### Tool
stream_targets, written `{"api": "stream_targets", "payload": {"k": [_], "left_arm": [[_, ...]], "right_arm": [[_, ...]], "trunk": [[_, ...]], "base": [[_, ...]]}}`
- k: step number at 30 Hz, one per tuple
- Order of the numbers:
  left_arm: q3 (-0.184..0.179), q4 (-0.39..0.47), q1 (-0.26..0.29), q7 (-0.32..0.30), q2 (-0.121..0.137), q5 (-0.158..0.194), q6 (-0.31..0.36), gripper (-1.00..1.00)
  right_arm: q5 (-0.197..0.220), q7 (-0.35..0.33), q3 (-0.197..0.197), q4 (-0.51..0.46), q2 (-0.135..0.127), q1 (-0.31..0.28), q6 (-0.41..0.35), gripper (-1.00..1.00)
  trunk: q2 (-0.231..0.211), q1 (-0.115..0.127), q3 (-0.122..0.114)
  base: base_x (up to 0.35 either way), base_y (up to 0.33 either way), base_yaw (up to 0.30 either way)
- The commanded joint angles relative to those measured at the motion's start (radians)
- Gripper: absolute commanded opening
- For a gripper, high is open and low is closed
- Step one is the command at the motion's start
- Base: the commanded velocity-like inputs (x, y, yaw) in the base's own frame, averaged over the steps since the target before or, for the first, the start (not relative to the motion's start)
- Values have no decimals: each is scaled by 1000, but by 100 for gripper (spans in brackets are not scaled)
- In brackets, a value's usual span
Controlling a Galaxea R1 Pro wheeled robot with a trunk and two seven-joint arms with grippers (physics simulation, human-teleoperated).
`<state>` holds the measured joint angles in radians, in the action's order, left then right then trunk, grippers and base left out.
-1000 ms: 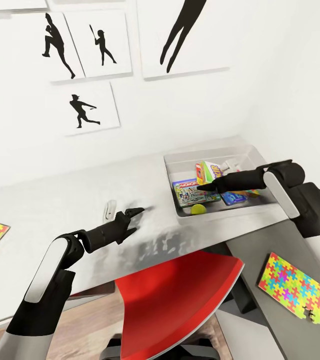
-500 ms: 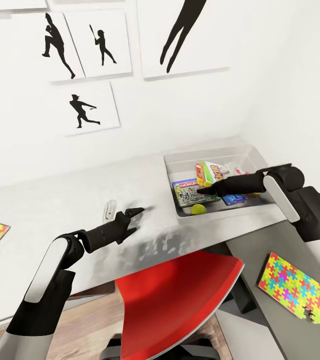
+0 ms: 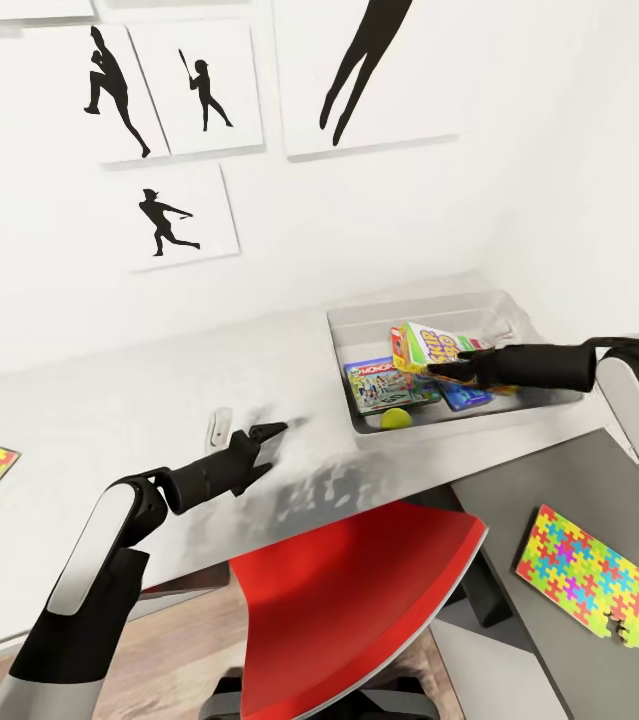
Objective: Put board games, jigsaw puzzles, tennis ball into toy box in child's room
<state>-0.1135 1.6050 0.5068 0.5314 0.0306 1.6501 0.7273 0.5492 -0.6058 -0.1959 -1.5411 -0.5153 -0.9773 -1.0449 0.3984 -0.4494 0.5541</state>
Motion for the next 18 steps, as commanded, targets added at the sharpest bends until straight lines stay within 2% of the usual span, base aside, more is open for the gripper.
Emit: {"api": "stream_targets", "payload": {"k": [1, 2, 4, 5, 8, 13, 18], "left_arm": [[-1, 1, -1, 6, 2, 9, -1, 100], [-1, 1, -1, 6, 2, 9, -1, 100], [-2, 1, -4, -4, 6, 7, -1, 100], [-2, 1, -4, -4, 6, 7, -1, 100], [-2, 1, -7, -21, 10, 5, -2, 100], [-3, 1, -8, -30, 12, 5, -2, 100], [-3, 1, -9, -37, 13, 4, -2, 100]], "right_arm": [[-5, -6, 23, -14, -1, 8, -2, 100], [-5, -6, 23, -14, -1, 8, -2, 100], [-4, -5, 62, -34, -2, 22, -2, 100], [-4, -5, 62, -34, -2, 22, -2, 100], [-4, -2, 102, -52, -1, 34, -2, 100], [-5, 1, 123, -60, 0, 40, -2, 100], [-6, 30, 135, -65, 6, 43, -2, 100]], "trunk": [[2, -1, 1], [2, -1, 1], [2, -1, 1], [2, -1, 1], [2, -1, 1], [2, -1, 1], [2, -1, 1]], "base": [[0, 0, 0], [0, 0, 0], [0, 0, 0], [0, 0, 0], [-3, 0, 0], [-67, 0, 0], [-198, 0, 0]]}}
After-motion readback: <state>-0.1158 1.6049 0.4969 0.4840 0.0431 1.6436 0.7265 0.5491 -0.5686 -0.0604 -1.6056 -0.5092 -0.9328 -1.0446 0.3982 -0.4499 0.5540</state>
